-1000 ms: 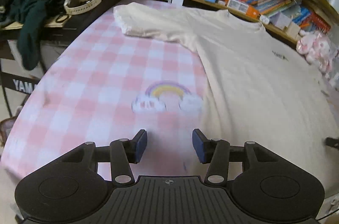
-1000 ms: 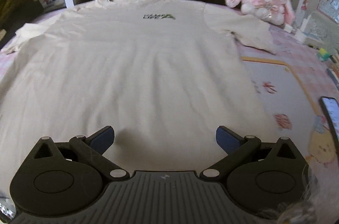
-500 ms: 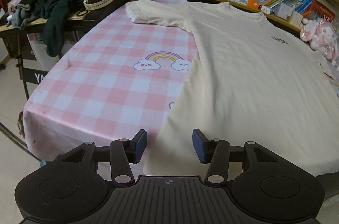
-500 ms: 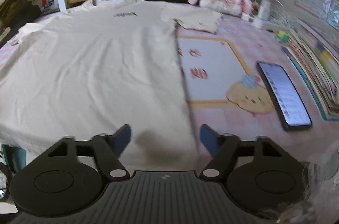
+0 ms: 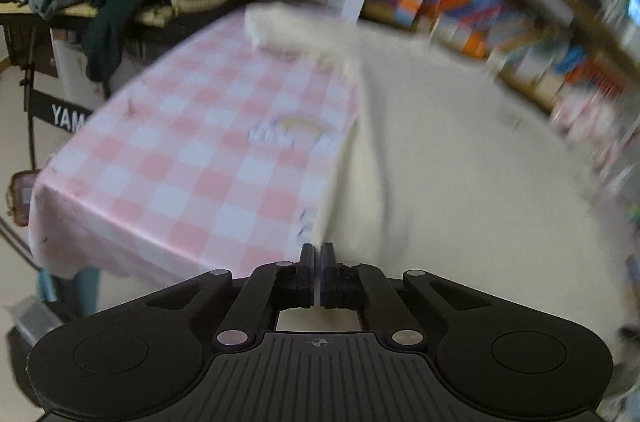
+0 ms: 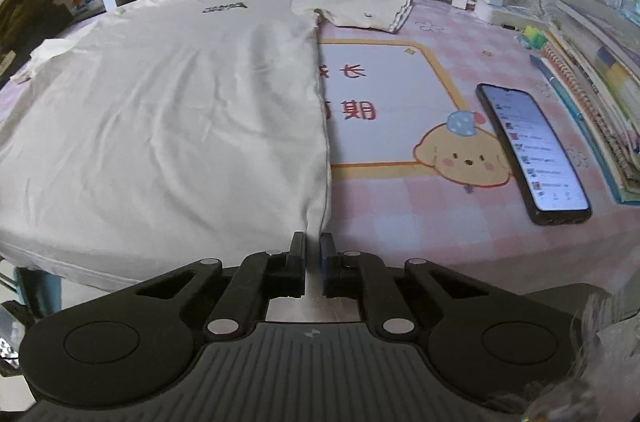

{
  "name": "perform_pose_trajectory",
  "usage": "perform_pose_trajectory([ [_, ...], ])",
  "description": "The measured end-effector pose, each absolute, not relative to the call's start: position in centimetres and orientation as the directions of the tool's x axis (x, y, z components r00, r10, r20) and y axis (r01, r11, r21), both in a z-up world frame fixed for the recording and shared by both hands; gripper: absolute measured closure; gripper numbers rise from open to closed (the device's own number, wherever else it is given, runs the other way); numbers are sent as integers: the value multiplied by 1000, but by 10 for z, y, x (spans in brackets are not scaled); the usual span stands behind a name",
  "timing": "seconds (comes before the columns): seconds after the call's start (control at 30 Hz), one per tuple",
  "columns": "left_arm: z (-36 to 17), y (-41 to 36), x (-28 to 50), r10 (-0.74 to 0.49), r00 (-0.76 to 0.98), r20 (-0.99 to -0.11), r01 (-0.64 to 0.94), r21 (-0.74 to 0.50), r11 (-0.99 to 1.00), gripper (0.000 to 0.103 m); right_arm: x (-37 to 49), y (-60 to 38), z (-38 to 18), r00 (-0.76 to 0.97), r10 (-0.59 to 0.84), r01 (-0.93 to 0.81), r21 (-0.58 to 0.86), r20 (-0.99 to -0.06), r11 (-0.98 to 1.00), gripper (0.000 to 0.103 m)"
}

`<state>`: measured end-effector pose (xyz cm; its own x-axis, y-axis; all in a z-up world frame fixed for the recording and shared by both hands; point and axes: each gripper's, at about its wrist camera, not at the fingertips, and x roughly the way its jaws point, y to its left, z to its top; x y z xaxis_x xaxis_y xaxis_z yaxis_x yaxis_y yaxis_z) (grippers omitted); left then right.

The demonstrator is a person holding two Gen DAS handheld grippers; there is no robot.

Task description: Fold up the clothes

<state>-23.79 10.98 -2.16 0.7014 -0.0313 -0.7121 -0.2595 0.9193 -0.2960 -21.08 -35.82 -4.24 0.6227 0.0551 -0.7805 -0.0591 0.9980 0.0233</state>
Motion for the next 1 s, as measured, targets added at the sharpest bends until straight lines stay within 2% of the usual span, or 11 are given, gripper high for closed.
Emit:
perform_pose_trajectory([
  [0.1,-32,117,-239,-56,667,-743,-291,-328,899,102,-209,-357,-43,622,54,-62,19,-781,998,97],
  [0.27,-48,110,-235,-44,636,-770,-313,-309,898,102,-205,-360,-40,624,50,-54,21,-780,998,97],
  [0.47,-50,109,-236,-32,633,-773,-319,-299,900,102,-217,-368,-1,672,85,-58,62,-736,996,97],
  [0.67,-55,111,-232,-29,618,-786,-311,-278,909,100,-210,-368,-29,609,58,-55,30,-791,998,97],
  [0.83,-53,107,-232,7,611,-792,-310,-232,922,92,-210,-369,-36,599,49,-58,18,-799,998,96],
  [0.9,-47,101,-233,30,624,-781,-304,-207,930,91,-210,-368,-35,607,40,-57,7,-794,998,88],
  [0.97,-38,92,-233,48,651,-758,-290,-190,938,90,-211,-367,-30,636,29,-60,-11,-771,998,58],
  [1.0,-34,88,-232,57,664,-746,-284,-181,942,89,-211,-367,-26,652,24,-61,-21,-758,998,53],
])
